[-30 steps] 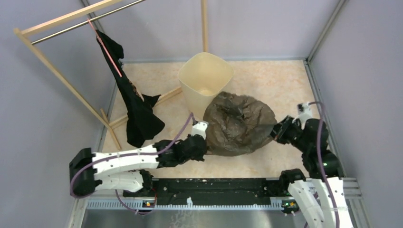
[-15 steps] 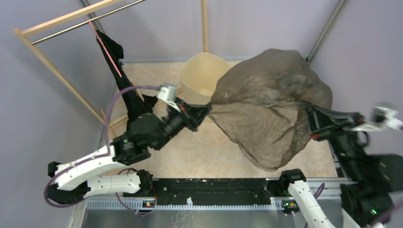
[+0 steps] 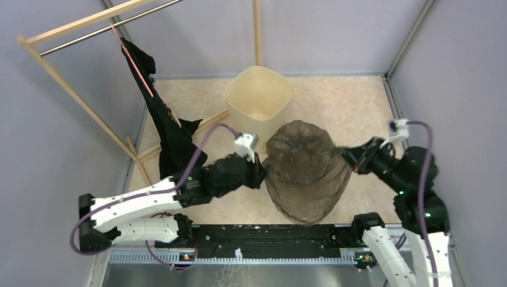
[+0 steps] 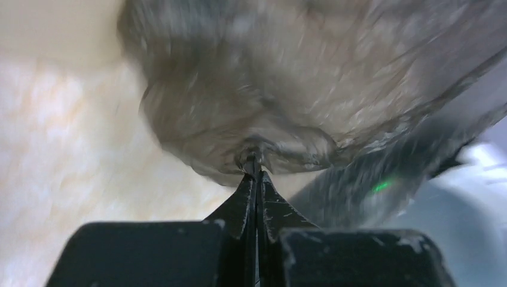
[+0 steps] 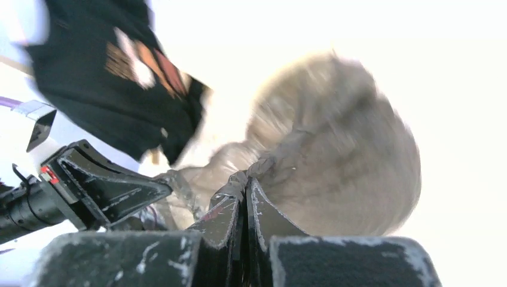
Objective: Put the trash bags into the trash bin
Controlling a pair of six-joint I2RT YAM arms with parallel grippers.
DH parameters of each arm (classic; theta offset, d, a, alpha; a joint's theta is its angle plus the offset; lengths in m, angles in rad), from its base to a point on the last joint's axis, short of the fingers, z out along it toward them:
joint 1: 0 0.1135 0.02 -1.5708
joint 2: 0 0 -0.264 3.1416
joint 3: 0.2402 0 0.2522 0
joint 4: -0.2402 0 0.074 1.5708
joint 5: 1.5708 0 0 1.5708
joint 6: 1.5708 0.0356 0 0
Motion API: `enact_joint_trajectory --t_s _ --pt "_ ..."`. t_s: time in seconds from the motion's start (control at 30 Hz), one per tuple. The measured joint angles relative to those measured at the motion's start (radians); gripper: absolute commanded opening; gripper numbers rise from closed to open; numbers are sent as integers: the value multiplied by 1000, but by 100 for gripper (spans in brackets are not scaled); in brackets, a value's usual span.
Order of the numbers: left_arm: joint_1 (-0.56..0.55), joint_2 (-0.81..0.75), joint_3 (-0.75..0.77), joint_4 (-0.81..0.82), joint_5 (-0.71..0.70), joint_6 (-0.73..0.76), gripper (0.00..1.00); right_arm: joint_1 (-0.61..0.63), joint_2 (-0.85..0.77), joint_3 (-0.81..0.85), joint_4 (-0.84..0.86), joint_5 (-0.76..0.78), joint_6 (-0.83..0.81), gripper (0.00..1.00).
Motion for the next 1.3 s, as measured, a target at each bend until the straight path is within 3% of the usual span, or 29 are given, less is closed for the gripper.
enact_joint_trajectory --t_s 0.13,0.23,0.37,0.6,0.77,1.0,1.3 --pt "0 -89 253 39 -8 97 0 0 76 332 80 0 -49 0" --pt "0 -137 334 140 -15 137 0 0 72 407 134 -2 -61 0" --pt "1 -172 241 214 -34 123 0 0 45 308 183 -25 -56 0" --pt "0 13 112 124 28 76 0 0 68 -29 165 -150 -15 0" --pt "0 14 200 88 29 121 0 0 76 6 122 -156 -43 0" --pt "0 -1 262 170 62 151 0 0 77 103 161 -188 -78 1" --pt "0 235 357 238 150 153 0 0 89 6 331 -358 73 10"
